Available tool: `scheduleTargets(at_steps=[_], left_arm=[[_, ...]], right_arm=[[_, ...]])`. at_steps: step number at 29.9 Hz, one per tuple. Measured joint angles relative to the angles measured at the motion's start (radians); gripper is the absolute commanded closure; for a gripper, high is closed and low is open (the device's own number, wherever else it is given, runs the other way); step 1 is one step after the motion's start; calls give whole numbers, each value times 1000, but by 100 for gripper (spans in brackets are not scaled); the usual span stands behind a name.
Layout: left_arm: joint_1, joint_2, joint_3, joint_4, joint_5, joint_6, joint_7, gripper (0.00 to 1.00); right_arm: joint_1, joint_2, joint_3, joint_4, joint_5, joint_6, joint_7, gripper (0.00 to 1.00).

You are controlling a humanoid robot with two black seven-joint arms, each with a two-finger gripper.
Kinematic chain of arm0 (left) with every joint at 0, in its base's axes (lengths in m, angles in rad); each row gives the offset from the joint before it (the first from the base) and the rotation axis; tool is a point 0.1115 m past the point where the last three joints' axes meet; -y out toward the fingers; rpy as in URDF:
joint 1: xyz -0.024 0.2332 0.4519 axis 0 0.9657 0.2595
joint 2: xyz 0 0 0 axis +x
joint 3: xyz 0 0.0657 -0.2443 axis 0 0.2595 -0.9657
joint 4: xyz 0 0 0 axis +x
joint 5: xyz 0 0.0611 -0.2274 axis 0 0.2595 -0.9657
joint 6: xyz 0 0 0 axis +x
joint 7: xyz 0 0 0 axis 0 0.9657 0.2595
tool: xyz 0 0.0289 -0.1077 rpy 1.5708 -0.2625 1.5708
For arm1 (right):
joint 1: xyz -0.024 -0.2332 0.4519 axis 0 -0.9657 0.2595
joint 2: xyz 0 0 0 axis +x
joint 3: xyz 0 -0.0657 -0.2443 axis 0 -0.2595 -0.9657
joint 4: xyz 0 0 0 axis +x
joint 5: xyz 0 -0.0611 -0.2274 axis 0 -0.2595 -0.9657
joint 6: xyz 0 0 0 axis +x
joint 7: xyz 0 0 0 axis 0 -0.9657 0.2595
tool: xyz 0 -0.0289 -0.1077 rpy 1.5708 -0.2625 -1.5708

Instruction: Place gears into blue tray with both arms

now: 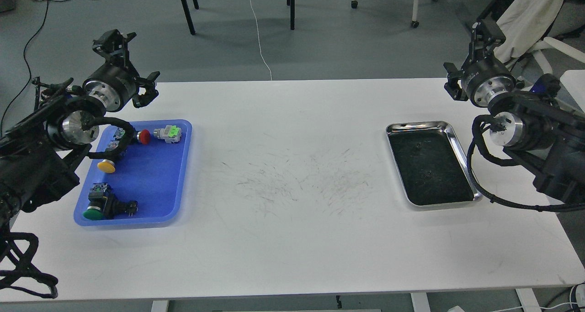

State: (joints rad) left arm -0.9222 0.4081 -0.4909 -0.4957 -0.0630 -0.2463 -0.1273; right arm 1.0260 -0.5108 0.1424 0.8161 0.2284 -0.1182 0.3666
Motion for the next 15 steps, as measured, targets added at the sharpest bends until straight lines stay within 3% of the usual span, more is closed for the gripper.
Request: scheduleTargets(at_steps=[15], left_arm=[[-5,-1,-2,39,-9,17,6,1]], right_arm=[[3,-1,-12,6,0,-2,0,1]])
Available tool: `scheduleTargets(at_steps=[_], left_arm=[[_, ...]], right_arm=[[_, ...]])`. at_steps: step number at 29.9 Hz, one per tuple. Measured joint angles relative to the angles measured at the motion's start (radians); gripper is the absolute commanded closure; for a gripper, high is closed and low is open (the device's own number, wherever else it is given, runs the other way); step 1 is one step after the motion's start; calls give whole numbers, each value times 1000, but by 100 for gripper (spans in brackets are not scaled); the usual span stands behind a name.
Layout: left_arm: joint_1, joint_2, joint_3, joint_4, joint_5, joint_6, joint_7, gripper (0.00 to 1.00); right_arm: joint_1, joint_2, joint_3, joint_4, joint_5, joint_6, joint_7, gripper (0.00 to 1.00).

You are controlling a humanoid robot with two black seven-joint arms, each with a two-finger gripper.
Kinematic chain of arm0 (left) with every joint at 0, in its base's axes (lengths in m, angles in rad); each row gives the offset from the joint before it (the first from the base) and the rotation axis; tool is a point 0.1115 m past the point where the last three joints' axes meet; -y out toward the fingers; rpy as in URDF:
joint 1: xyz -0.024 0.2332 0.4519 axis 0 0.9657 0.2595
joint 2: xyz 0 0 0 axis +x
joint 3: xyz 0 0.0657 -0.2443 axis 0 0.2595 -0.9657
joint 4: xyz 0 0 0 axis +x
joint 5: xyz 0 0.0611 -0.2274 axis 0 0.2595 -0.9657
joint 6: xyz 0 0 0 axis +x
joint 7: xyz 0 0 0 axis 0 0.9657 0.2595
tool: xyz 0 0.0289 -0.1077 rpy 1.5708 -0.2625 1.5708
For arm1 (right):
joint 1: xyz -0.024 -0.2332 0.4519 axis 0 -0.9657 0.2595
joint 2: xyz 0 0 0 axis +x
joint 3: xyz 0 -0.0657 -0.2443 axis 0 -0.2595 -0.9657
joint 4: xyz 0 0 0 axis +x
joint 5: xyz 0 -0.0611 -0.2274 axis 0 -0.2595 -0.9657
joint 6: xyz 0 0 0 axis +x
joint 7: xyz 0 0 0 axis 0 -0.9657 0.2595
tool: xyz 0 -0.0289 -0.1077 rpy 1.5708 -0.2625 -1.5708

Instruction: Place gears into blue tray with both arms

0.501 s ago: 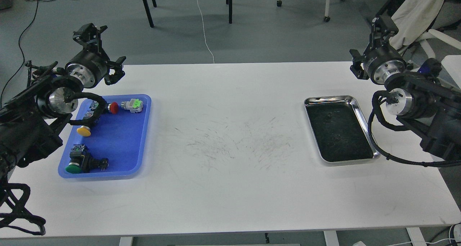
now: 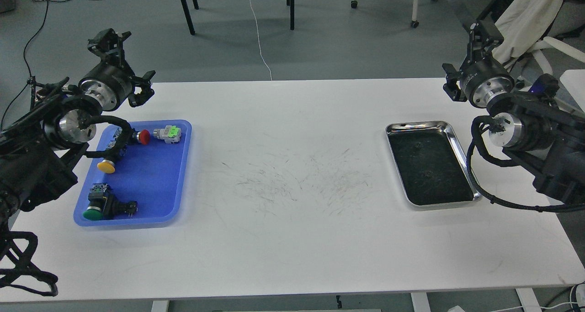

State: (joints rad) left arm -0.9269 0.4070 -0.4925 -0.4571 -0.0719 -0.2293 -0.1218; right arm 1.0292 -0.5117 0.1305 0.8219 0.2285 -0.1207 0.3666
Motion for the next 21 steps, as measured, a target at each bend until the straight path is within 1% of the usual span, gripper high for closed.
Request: scheduleTargets(at_steps=[3,6,8,13,17,21], left_arm=[[0,-4,0,4,0,-13,8,1],[1,-7,-4,3,0,-62,10,1],[-4,-8,-3,14,1,-78,9,1],[-18,-13,6,23,11,-101,-5,1],[-19,-14,10,13,27,-167,-7,1],[-19,-20,10,7,67,-180,-18,1]], right_arm=[[0,0,-1,1,0,-1,0,1],[0,0,-2,2,0,-2,0,1],[0,0,-2,2,0,-2,0,1],[0,0,-2,2,0,-2,0,1],[-2,-1,-1,1,0,-2,1,1],[-4,-1,-1,0,0,-2,4,1]])
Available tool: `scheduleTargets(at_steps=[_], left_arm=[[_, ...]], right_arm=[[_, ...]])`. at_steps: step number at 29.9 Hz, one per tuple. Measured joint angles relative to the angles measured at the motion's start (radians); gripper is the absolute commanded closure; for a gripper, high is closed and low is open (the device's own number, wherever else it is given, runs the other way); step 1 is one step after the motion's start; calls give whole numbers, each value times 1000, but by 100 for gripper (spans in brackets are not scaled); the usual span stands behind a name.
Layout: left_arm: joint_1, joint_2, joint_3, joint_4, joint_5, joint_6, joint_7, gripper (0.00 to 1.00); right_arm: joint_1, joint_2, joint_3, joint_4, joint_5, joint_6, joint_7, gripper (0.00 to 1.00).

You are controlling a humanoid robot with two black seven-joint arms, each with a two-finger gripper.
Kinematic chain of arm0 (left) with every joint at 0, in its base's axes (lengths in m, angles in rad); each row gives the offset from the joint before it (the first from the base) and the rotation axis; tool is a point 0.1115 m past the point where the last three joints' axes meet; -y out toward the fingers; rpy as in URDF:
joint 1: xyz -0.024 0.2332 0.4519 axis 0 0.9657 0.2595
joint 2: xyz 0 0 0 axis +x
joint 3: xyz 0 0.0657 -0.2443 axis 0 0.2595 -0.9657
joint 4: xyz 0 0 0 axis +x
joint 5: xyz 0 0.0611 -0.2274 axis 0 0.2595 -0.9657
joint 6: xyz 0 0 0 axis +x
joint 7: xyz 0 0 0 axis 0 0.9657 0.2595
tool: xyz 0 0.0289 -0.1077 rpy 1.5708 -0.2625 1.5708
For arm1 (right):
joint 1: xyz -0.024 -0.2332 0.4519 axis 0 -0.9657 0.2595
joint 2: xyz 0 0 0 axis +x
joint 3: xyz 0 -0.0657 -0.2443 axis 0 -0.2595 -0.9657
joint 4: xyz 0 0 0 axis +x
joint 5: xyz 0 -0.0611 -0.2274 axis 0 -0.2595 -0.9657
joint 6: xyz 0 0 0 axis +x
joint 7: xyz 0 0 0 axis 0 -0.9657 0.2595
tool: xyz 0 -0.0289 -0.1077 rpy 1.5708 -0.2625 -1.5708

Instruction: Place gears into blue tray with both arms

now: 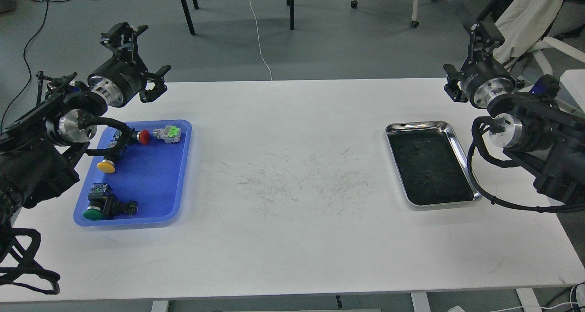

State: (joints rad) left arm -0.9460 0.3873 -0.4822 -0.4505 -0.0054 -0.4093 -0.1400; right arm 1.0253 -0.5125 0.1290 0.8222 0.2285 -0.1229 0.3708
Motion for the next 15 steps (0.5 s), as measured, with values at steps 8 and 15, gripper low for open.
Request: scheduleTargets(at_steps=[8,15], left_arm=[[0,-25,-3,-1,35,-13,-27,1],[3,-30,-1,2,39,-9,-34,1]], right_arm=[[-1,0,-2,0,-1,-1,2,1],[-1,0,-3,1,-1,-2,3,1]])
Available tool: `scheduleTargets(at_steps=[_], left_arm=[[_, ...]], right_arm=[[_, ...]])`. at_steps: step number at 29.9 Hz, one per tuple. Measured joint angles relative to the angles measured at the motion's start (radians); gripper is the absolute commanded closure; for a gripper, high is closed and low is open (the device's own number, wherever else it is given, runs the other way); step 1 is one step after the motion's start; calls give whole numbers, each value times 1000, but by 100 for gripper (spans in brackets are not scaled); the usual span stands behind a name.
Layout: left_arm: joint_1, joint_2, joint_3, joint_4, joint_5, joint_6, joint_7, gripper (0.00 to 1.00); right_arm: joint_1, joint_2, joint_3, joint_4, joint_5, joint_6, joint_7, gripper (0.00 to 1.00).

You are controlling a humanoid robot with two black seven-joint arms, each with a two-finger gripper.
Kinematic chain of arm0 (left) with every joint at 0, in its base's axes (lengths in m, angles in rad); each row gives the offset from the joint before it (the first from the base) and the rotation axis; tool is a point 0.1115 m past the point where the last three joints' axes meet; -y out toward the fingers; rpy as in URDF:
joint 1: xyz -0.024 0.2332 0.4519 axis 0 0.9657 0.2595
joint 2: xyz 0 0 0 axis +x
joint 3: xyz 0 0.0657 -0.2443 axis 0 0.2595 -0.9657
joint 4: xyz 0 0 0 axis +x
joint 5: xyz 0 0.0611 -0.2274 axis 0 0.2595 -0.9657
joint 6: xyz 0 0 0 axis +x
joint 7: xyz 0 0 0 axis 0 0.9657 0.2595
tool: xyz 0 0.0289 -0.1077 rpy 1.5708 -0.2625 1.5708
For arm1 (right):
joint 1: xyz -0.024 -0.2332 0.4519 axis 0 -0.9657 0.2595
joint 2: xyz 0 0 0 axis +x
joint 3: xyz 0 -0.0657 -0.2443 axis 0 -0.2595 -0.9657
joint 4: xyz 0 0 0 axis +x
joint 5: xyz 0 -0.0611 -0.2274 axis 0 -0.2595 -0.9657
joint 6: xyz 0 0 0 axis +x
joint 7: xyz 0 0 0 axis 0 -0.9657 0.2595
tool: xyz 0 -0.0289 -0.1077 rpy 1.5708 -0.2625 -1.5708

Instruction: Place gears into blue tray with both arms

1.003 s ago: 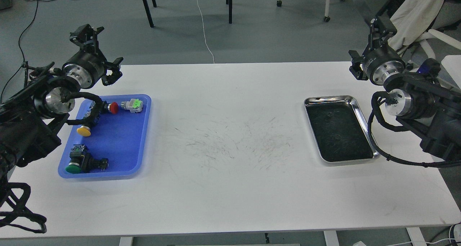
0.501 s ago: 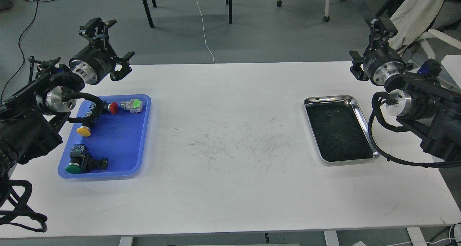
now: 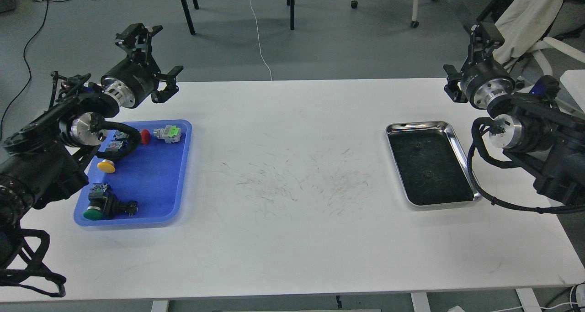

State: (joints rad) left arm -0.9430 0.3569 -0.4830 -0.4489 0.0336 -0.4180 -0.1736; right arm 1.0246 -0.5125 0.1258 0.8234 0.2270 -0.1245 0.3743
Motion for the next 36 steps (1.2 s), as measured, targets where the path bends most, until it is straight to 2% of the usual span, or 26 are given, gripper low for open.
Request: scheduleTargets(at_steps=[10,22,31,36], left_arm=[[-3,-1,1,5,6,11,0,1],[-5,6,-1,4,6,7,0,1],[4,15,0,5,5,2,-10,1],[8,30,-6,4,3,-3,-13,1]], right_arm=[[-1,0,-13,4,-1,-1,0,1],[40,-18,-145,7,-24,-1,0,1],[187,-32,-426,10,-105,9,3,1],[290,-52,-586,24,-164,78,3,1]])
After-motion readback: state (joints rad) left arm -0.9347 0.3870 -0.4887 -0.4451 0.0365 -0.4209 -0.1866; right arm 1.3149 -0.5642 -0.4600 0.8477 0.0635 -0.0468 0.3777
